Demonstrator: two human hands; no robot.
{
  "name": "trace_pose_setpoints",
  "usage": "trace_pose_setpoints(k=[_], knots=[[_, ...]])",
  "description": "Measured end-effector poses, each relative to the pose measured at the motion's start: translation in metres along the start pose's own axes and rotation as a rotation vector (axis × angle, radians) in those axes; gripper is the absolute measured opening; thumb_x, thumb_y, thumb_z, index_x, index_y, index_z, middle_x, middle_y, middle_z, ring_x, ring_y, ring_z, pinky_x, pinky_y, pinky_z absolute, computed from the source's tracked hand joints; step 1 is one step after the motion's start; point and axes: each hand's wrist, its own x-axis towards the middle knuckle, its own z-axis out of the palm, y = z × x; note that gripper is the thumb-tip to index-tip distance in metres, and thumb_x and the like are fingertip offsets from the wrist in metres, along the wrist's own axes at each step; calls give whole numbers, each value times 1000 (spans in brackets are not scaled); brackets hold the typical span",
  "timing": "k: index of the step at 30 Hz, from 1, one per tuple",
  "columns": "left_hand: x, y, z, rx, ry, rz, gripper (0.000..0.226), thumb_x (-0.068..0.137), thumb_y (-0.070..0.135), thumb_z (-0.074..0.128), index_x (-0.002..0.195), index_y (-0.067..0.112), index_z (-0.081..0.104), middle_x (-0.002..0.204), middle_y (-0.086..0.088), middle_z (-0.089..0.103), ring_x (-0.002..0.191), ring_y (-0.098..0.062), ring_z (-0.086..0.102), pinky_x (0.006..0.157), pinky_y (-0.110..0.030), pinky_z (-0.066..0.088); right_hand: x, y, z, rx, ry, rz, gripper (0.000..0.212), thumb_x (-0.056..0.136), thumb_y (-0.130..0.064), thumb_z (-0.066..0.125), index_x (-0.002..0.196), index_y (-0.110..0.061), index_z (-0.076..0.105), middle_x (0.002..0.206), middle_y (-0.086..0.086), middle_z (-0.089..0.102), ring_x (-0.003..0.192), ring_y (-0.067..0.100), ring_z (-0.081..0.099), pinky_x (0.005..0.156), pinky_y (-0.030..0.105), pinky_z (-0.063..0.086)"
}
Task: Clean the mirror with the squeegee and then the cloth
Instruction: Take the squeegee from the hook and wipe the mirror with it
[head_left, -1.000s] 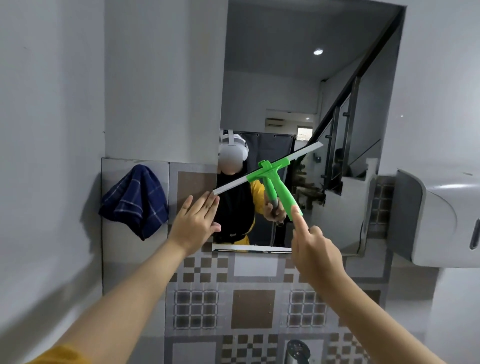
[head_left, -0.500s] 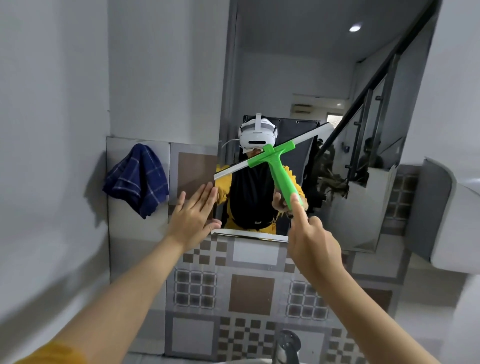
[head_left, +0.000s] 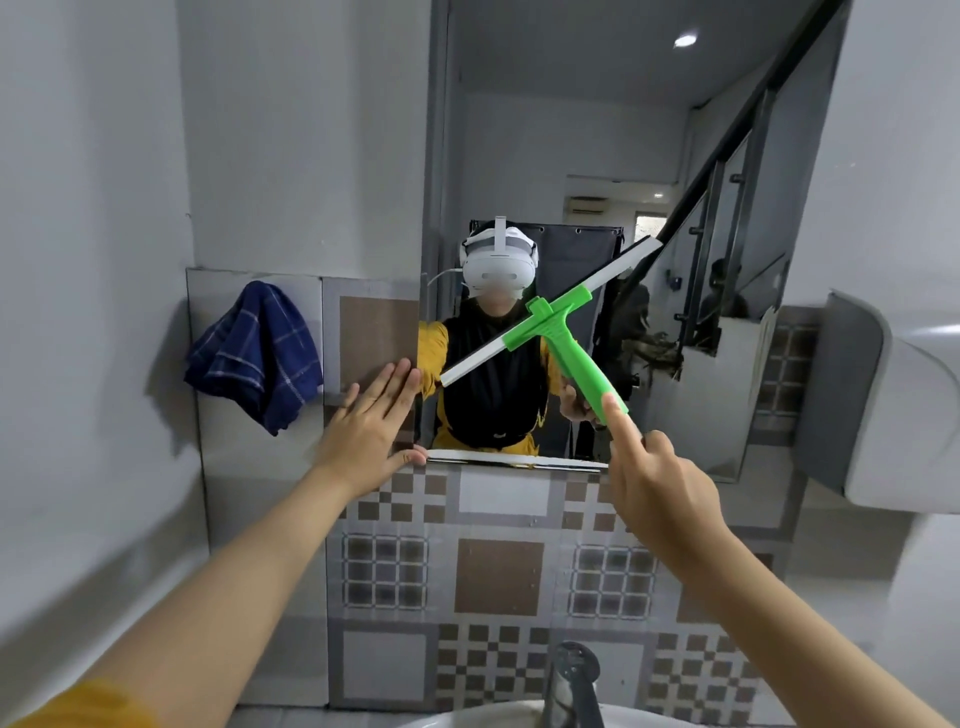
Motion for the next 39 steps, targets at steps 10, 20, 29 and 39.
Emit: trace_pose_setpoints(k=[10, 20, 29, 39], knots=[[-2, 7, -7, 18, 28, -13, 107, 70, 64, 58, 147, 14, 3, 154, -9, 12, 141, -24, 13, 107, -51, 23, -30, 75, -16, -92, -91, -28, 84, 65, 6, 76, 137, -10, 36, 53, 9, 40, 32, 16, 18, 34, 16, 21], [-2, 13, -10, 29, 20, -42, 107, 69, 60, 61, 147, 12, 5, 153, -9, 10, 140, -24, 12, 107, -51, 22, -51, 130, -34, -146, -123, -92, 80, 70, 2, 75, 137, -8, 34, 52, 10, 42, 32, 16, 21, 33, 17, 23], [-2, 14, -10, 21, 8, -56, 107, 69, 58, 62, 147, 11, 6, 153, -12, 14, 140, -24, 12, 106, -55, 25, -72, 112, -19, 130, -52, 132, 69, 75, 6, 68, 135, -10, 37, 56, 13, 47, 29, 29, 37, 29, 23, 26], [-3, 4, -2, -42, 48, 15, 109, 69, 56, 65, 147, 10, 5, 153, -10, 11, 140, -26, 14, 107, -53, 22, -84, 18, 4, 444, 86, 559, 53, 89, 3, 53, 139, -2, 38, 58, -2, 50, 39, 2, 39, 37, 11, 35]])
